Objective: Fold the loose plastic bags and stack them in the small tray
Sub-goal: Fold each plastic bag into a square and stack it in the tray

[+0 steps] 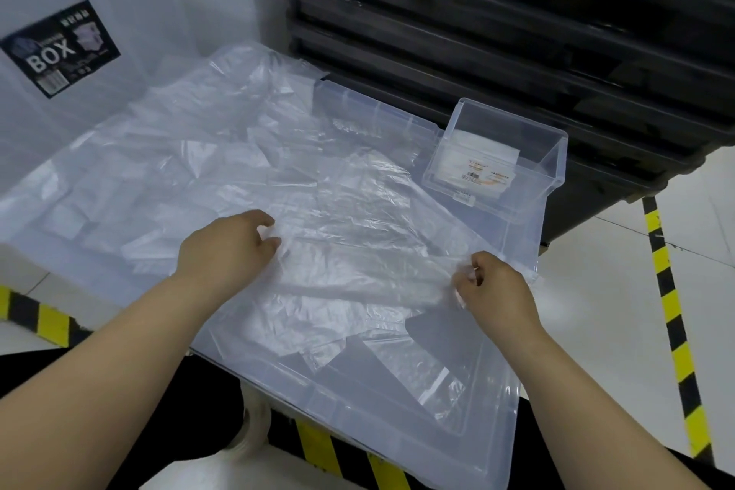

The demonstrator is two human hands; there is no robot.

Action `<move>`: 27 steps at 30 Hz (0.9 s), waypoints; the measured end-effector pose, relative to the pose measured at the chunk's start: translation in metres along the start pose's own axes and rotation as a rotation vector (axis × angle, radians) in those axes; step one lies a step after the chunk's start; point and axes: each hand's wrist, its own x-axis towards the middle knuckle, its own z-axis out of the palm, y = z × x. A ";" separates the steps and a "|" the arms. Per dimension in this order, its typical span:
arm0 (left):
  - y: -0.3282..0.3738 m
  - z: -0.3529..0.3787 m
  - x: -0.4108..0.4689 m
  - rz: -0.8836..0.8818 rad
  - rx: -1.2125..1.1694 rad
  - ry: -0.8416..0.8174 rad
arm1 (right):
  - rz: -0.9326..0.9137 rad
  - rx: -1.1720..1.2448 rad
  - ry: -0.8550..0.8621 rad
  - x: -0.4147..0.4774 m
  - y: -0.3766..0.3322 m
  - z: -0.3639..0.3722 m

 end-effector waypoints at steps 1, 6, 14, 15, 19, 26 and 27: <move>-0.001 0.000 0.001 0.023 0.034 0.020 | -0.004 0.006 -0.006 -0.001 0.000 0.001; -0.006 0.000 0.005 0.059 0.073 -0.049 | 0.015 0.014 -0.015 -0.001 0.000 0.004; -0.006 0.003 0.006 0.105 -0.018 0.043 | -0.135 -0.427 0.212 -0.011 -0.014 0.008; -0.006 0.002 0.006 0.097 -0.053 0.046 | -0.231 -0.435 0.304 -0.011 -0.015 0.012; -0.006 0.000 0.006 0.067 -0.254 -0.033 | -0.497 -0.366 0.123 -0.017 -0.026 0.031; -0.005 -0.011 0.003 -0.140 -0.800 -0.074 | -0.508 -0.374 -0.167 -0.013 -0.021 0.044; -0.004 -0.014 0.003 -0.156 -0.898 -0.113 | -0.501 -0.390 -0.180 -0.012 -0.020 0.045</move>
